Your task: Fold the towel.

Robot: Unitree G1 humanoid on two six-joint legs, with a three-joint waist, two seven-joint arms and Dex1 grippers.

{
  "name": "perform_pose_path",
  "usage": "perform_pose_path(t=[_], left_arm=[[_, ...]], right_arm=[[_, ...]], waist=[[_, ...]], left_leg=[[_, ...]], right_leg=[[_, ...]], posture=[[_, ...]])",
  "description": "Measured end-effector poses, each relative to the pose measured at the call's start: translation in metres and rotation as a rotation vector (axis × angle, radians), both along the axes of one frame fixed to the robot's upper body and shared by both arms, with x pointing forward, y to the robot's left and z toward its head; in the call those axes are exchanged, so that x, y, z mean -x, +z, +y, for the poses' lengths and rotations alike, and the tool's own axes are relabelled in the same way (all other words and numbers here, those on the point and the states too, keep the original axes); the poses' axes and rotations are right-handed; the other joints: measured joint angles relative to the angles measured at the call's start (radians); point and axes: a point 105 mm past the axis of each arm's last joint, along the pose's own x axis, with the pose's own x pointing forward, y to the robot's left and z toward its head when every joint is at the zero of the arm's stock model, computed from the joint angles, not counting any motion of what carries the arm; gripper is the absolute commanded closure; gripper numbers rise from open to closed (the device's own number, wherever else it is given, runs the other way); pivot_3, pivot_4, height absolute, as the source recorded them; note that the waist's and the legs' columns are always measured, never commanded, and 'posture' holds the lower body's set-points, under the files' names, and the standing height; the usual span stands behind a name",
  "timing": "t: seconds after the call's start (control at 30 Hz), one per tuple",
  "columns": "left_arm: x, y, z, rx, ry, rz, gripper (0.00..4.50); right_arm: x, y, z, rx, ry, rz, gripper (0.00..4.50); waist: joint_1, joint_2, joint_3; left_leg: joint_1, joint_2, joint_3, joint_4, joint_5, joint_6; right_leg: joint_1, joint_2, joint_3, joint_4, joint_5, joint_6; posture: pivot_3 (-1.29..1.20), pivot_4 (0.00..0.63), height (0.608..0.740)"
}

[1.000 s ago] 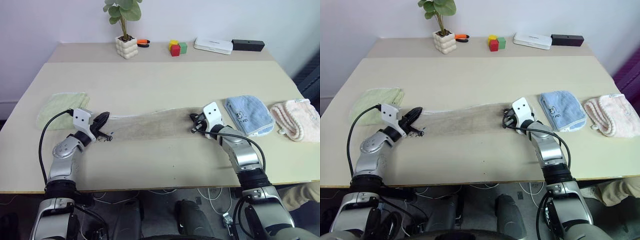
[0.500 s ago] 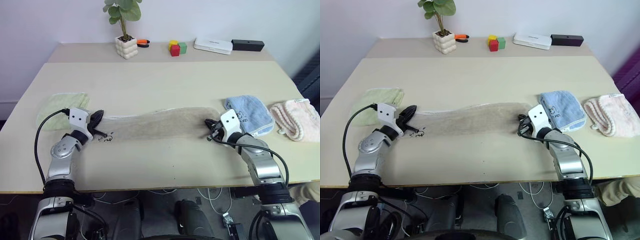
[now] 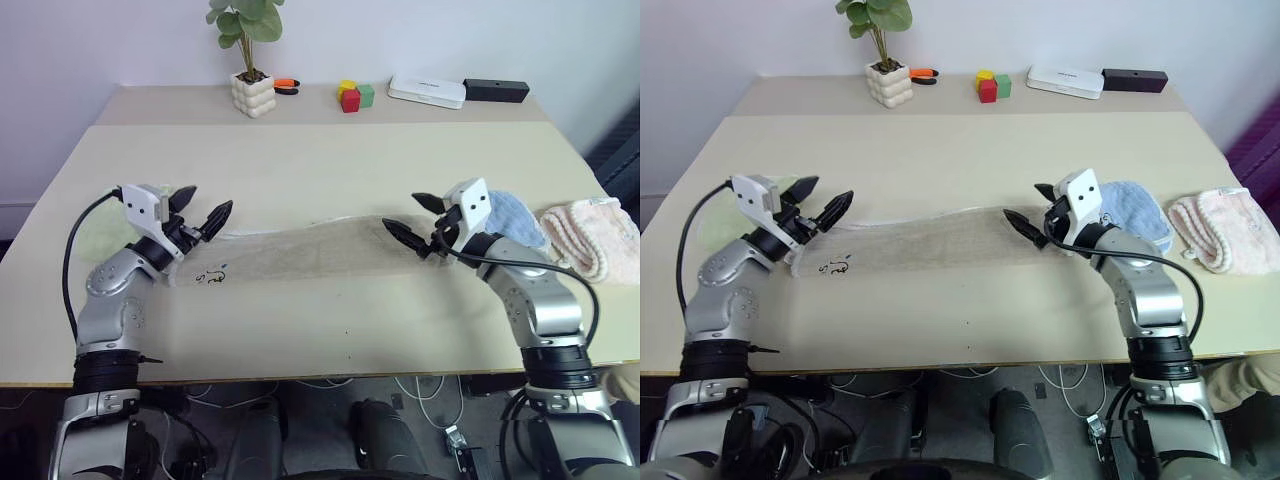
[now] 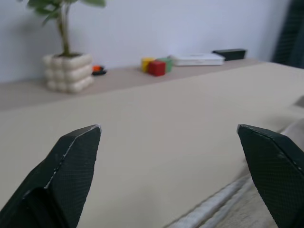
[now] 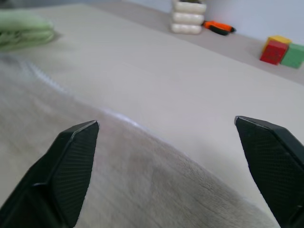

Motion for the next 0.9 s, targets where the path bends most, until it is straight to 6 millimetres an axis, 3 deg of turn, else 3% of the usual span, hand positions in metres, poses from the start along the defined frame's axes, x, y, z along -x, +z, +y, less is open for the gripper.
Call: perform_pose_path(t=[0.2, 0.37, 0.53, 0.6, 0.73, 0.9], left_arm=[[0.019, -0.015, 0.001, -0.021, -0.099, 0.071, 0.05], [0.050, -0.014, -0.007, -0.022, -0.299, 0.112, 0.05], [0.069, -0.005, -0.004, -0.008, -0.465, 0.162, 0.05], [0.076, -0.001, -0.003, -0.005, -0.528, 0.182, 0.05], [0.084, -0.003, -0.005, -0.006, -0.594, 0.201, 0.05], [0.084, -0.007, -0.010, 0.004, -0.632, 0.225, 0.05]], right_arm=[[0.013, -0.014, -0.022, 0.061, -0.003, 0.057, 0.08], [0.033, -0.026, -0.044, -0.142, -0.088, 0.232, 0.08], [0.060, -0.038, -0.031, -0.540, -0.188, 0.432, 0.08], [0.072, -0.052, -0.032, -0.608, -0.257, 0.538, 0.08], [0.077, -0.060, -0.057, -0.677, -0.462, 0.587, 0.08], [0.080, -0.074, -0.049, -0.743, -0.528, 0.666, 0.08]], waist=[[-0.003, 0.000, 0.000], [-0.001, 0.000, 0.000], [-0.003, -0.002, -0.001], [-0.003, 0.000, 0.000], [-0.004, -0.001, -0.001], [-0.006, -0.001, -0.001]], left_leg=[[0.000, 0.000, 0.000, -0.001, 0.000, 0.000], [0.000, 0.000, 0.000, 0.000, 0.000, 0.000], [0.000, 0.002, -0.001, -0.002, 0.000, 0.000], [0.000, 0.001, 0.000, -0.002, 0.000, 0.000], [0.000, 0.001, 0.001, -0.001, 0.000, 0.000], [-0.001, 0.001, 0.001, -0.001, 0.000, 0.000]], right_leg=[[-0.001, 0.000, 0.000, 0.000, -0.001, -0.001], [0.000, 0.000, 0.000, 0.000, -0.002, -0.004], [-0.001, 0.000, -0.001, 0.000, -0.003, -0.006], [-0.001, -0.001, 0.000, -0.001, -0.003, -0.006], [-0.001, -0.002, 0.000, -0.003, -0.004, -0.007], [-0.002, -0.002, 0.000, -0.003, -0.004, -0.007]], posture=[[0.00, 0.150, 0.740], [0.00, 0.150, 0.740], [0.00, 0.150, 0.740], [0.00, 0.150, 0.740], [0.00, 0.150, 0.740], [0.00, 0.150, 0.740]])
